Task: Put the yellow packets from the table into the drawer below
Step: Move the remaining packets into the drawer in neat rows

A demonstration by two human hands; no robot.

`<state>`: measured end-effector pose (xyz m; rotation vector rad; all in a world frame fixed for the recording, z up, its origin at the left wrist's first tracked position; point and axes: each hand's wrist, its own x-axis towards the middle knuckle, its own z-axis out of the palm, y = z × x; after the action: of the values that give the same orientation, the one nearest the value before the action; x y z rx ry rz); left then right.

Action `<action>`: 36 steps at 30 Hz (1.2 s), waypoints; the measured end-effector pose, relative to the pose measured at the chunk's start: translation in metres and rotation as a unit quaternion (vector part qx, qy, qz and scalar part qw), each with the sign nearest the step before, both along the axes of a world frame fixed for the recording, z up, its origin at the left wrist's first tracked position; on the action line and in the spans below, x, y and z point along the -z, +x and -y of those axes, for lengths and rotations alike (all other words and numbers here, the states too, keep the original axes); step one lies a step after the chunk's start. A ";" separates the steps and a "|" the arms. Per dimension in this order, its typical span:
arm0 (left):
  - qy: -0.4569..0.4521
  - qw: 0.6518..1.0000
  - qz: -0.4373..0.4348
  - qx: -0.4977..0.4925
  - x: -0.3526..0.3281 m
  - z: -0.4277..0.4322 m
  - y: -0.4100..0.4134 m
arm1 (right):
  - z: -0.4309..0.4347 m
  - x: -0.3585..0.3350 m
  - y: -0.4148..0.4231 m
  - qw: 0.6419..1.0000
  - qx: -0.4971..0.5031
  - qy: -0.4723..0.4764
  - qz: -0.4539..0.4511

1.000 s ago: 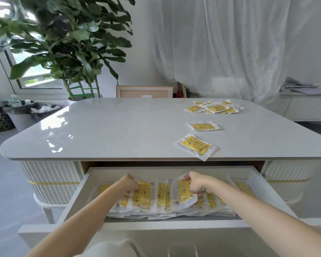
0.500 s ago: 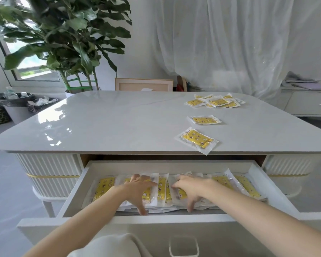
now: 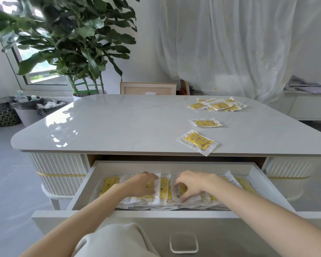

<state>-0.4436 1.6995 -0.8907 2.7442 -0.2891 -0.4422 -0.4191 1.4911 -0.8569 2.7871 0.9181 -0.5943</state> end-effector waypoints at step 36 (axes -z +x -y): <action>0.061 0.992 0.111 -0.022 -0.092 0.134 0.125 | 0.084 -0.038 0.120 0.868 0.284 0.374 0.160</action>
<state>-0.3184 1.5659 -0.7986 2.9172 -0.2641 -0.1462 -0.2990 1.4067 -0.8193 3.7129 0.2487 0.2722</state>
